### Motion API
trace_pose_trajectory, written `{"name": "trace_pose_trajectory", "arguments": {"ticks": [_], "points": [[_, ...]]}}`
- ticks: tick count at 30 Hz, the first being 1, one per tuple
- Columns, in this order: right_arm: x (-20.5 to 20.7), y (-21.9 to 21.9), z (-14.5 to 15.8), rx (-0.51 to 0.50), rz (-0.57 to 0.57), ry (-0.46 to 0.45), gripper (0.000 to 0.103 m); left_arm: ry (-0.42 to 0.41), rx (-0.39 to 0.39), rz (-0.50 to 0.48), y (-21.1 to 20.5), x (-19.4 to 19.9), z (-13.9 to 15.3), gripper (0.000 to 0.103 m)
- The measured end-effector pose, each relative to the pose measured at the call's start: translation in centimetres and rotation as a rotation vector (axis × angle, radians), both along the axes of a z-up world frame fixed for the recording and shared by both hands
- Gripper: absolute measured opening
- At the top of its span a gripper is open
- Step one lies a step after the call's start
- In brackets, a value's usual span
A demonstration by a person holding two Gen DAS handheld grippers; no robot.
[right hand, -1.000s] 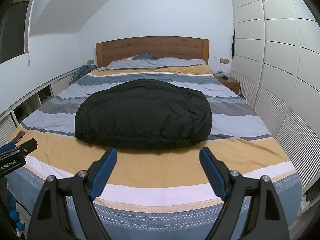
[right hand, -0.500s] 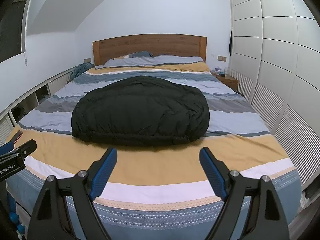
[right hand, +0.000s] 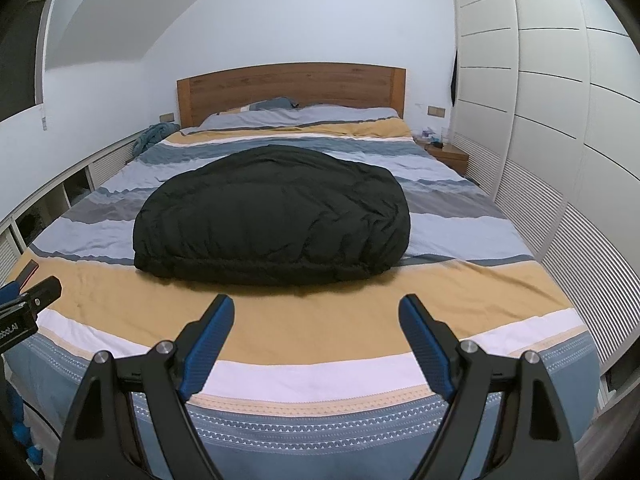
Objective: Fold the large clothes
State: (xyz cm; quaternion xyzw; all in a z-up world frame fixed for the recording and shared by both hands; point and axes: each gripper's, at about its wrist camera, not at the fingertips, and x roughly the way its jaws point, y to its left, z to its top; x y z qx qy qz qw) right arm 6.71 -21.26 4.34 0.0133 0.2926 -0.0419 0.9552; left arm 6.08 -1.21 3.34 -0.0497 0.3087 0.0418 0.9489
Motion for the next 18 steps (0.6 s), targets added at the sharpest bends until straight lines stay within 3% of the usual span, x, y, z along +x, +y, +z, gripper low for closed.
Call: {"name": "trace_pose_trajectory", "arguments": {"ticks": [18], "points": [[-0.7,-1.4,0.2,0.0,-0.035,-0.007,0.084,-0.013,0.019,-0.014,-0.3,-0.4,0.3,0.103]]}}
